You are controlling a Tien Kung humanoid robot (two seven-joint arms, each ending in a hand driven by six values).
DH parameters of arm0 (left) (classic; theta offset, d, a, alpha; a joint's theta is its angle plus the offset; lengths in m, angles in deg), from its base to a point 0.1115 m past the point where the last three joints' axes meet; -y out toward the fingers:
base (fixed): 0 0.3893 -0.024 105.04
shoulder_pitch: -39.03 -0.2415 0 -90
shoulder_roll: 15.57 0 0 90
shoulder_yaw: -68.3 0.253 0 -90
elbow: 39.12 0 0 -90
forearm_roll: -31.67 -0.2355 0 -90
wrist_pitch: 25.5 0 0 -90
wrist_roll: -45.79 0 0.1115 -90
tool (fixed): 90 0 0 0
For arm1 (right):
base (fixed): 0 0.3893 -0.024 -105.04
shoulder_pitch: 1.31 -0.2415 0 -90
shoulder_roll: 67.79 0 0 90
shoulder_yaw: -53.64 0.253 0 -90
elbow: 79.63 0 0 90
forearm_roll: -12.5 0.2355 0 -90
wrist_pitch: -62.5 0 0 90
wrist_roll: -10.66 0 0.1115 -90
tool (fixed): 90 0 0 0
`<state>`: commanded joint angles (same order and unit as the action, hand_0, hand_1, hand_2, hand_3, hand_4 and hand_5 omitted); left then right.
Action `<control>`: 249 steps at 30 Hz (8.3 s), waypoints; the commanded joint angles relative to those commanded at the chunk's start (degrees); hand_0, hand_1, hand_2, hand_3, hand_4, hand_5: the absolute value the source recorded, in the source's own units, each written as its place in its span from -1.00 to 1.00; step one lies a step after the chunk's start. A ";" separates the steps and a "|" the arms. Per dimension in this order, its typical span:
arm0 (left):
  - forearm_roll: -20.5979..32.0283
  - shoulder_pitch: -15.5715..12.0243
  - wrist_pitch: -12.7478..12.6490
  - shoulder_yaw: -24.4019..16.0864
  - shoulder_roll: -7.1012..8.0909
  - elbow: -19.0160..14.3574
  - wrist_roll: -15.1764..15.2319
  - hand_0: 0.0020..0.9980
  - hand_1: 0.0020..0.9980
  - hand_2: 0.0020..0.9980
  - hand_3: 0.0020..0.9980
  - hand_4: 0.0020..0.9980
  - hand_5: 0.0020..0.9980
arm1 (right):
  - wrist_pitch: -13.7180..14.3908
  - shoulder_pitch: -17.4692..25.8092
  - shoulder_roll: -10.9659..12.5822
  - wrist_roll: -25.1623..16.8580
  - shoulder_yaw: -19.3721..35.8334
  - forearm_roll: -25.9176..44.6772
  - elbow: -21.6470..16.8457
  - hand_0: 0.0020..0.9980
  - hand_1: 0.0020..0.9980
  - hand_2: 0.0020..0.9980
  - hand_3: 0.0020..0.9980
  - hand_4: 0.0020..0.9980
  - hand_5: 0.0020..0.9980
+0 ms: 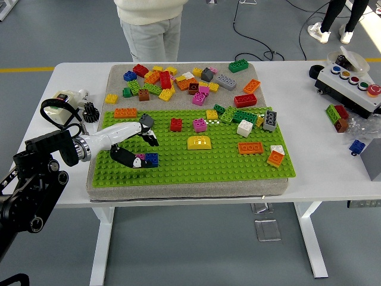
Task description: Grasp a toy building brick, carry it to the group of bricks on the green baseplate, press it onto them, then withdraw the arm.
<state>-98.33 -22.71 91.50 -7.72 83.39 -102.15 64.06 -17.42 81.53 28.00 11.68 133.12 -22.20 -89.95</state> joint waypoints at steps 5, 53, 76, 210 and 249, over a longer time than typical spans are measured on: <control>0.00 -0.90 0.06 0.21 0.30 0.17 0.55 0.97 0.80 0.73 0.21 1.00 0.23 | -0.06 -0.05 0.03 0.16 -0.06 0.01 0.00 0.46 0.31 0.41 0.14 0.82 0.00; 0.00 -1.84 -2.79 0.40 -0.40 4.33 1.16 1.00 0.83 0.76 0.19 1.00 0.36 | -0.24 -0.29 0.08 0.59 0.60 0.26 0.00 0.47 0.31 0.41 0.14 0.82 0.00; 0.00 -2.73 -3.24 0.44 -0.36 4.50 1.03 1.00 0.82 0.75 0.19 1.00 0.34 | -0.12 -0.18 -0.02 0.49 0.18 0.31 0.00 0.46 0.31 0.41 0.14 0.82 0.01; 13.81 6.17 -11.10 5.10 -3.71 5.42 3.40 0.49 0.35 0.20 0.40 0.40 -1.00 | -0.24 -1.23 0.01 0.50 -1.63 1.09 0.00 0.46 0.31 0.41 0.14 0.82 0.00; 12.63 5.82 -10.27 1.24 -3.04 5.64 3.08 0.70 0.50 0.47 0.59 0.83 -0.79 | -0.37 -0.99 -0.21 0.90 -0.71 0.92 0.00 0.46 0.31 0.41 0.14 0.82 0.00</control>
<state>-85.70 -16.89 81.23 -6.48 80.35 -96.51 67.15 -17.79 80.53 27.79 12.58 132.40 -21.29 -89.95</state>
